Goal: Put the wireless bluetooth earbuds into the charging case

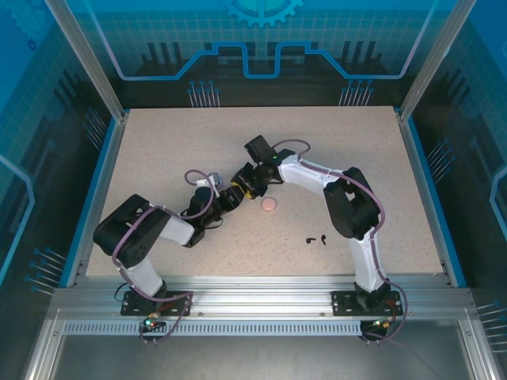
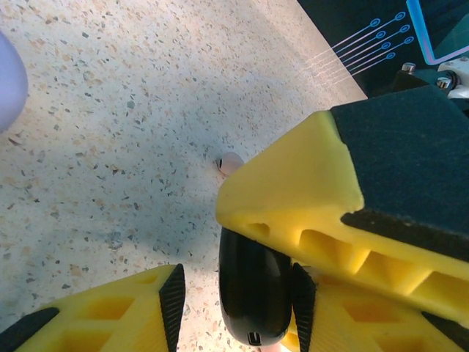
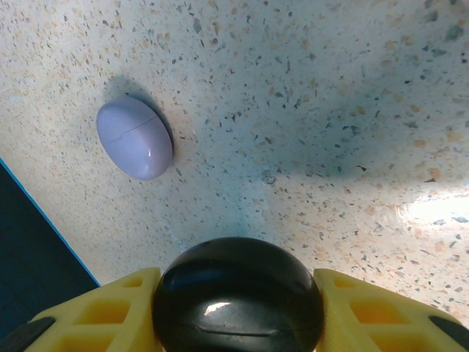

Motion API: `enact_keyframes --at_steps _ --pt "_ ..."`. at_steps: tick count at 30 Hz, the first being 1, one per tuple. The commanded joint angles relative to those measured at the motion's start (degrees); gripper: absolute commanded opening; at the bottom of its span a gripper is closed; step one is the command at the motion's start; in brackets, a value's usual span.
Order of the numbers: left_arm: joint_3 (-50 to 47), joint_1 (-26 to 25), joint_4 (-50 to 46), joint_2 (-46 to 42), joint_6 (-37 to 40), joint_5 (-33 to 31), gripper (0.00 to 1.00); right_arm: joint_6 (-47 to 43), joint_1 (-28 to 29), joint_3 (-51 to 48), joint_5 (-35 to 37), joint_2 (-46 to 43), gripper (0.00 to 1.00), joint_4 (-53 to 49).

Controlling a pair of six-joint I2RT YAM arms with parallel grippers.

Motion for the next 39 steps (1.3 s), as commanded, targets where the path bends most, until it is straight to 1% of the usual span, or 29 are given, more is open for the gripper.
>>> enact_keyframes --at_steps 1,10,13,20,25,27,29,31,35,37,39 --pt "1.5 -0.4 5.0 1.4 -1.7 -3.2 0.42 0.9 0.4 -1.0 -2.4 -2.2 0.43 -0.8" --pt "1.3 -1.4 7.8 2.0 -3.0 -6.5 0.37 3.7 0.4 -2.9 -4.1 -2.5 0.42 2.0" --pt "1.3 -1.5 8.1 2.2 -3.0 -6.7 0.32 3.8 0.4 -3.2 -4.3 -2.6 0.42 2.1" --pt "1.6 -1.5 7.5 2.0 -3.2 -6.7 0.17 3.8 0.3 -3.6 -4.0 -3.2 0.42 2.3" --pt "1.7 -1.4 6.5 1.3 -3.0 -6.7 0.12 3.6 0.2 -3.8 -4.0 -3.7 0.43 2.3" --pt "1.6 -1.5 5.9 0.8 -2.9 -6.6 0.11 3.6 0.1 -3.8 -4.0 -4.0 0.47 2.4" --pt "1.7 -1.4 5.1 0.3 -2.8 -6.5 0.08 3.6 -0.2 -3.9 -3.9 -4.4 0.54 2.5" --pt "1.7 -1.5 4.4 -0.2 -2.8 -6.2 0.08 3.6 -0.7 -3.6 -3.7 -4.7 0.63 2.5" --pt "1.5 -1.6 2.7 -1.3 -2.6 -5.4 0.07 2.8 -2.7 -2.0 -2.4 -6.1 0.76 1.8" --pt "1.5 -1.5 1.2 -2.0 -2.4 -4.5 0.07 1.8 -4.1 -1.0 -1.5 -7.4 0.80 0.6" --pt "2.0 -1.5 -0.5 -2.9 -1.7 -2.4 0.07 0.3 -5.8 -0.9 -0.3 -9.2 0.82 -0.8"
